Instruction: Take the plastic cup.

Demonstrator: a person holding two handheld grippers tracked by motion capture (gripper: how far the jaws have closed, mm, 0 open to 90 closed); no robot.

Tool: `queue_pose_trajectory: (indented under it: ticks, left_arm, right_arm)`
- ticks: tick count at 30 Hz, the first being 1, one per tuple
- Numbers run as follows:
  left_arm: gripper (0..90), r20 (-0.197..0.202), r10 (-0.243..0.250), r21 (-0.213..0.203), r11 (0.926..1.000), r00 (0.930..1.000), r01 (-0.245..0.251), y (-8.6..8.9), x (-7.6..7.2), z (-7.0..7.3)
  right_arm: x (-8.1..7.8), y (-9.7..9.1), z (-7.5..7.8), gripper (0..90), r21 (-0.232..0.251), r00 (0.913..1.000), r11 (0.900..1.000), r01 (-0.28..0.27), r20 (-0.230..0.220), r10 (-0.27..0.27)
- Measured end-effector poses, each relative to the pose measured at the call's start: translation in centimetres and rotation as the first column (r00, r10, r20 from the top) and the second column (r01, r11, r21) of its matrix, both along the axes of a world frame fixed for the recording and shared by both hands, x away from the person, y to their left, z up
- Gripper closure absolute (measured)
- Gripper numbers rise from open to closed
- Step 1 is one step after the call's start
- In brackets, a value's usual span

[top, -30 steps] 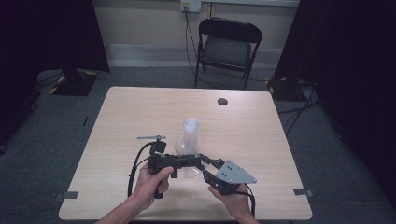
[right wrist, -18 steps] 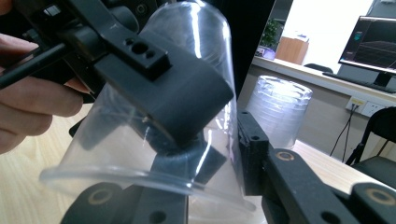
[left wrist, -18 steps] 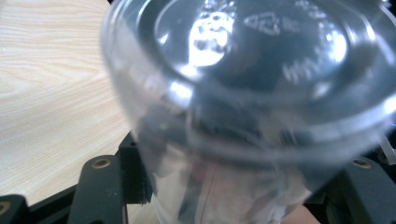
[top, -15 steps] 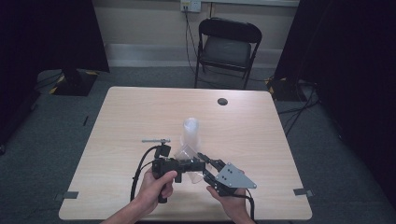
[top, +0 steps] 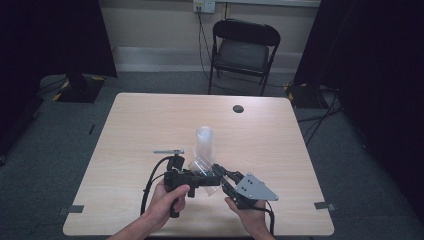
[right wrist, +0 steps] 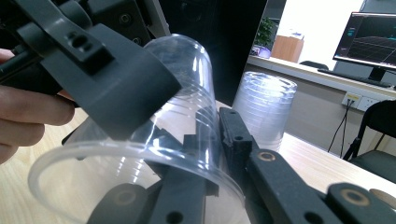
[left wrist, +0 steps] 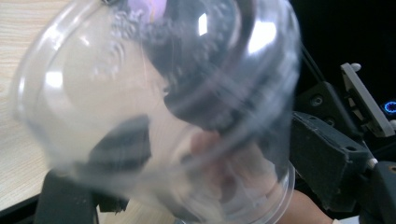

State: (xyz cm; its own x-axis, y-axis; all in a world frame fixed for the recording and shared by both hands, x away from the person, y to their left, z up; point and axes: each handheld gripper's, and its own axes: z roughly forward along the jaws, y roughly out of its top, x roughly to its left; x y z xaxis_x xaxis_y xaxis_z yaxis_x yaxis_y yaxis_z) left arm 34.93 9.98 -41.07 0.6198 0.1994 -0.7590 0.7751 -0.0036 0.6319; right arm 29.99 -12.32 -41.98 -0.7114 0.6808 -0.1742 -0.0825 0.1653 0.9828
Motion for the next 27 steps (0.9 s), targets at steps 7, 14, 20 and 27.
queue_pose_trajectory:
  ticks: [7, 14, 20, 27]
  left_arm:
    - [21.0, 0.026, -0.013, 0.014, 0.9998, 0.9996, 0.013, 0.0, -0.1, 0.3]
    - [21.8, 0.076, -0.013, 0.05, 0.9987, 0.997, 0.009, 0.1, -0.1, 0.5]
    - [23.2, 0.136, -0.024, 0.105, 0.9944, 0.9904, 0.01, 0.4, -0.2, 0.6]
    - [23.8, 0.2, -0.033, 0.151, 0.9886, 0.9792, 0.003, 0.1, -0.4, 0.6]
  right_arm:
    - [0.1, -0.8, 0.4, 88.3, 0.012, 0.9996, 0.9995, 0.028, 0.001, -0.028]
    - [0.4, -1.6, 0.6, 89.2, 0.02, 0.9987, 0.9986, 0.048, -0.02, -0.048]
    - [0.7, -2.1, 0.8, 88.6, 0.041, 0.9965, 0.9977, 0.054, -0.065, -0.051]
    - [1.2, -3.1, 1.0, 88.8, 0.034, 0.9894, 0.996, 0.082, -0.123, -0.078]
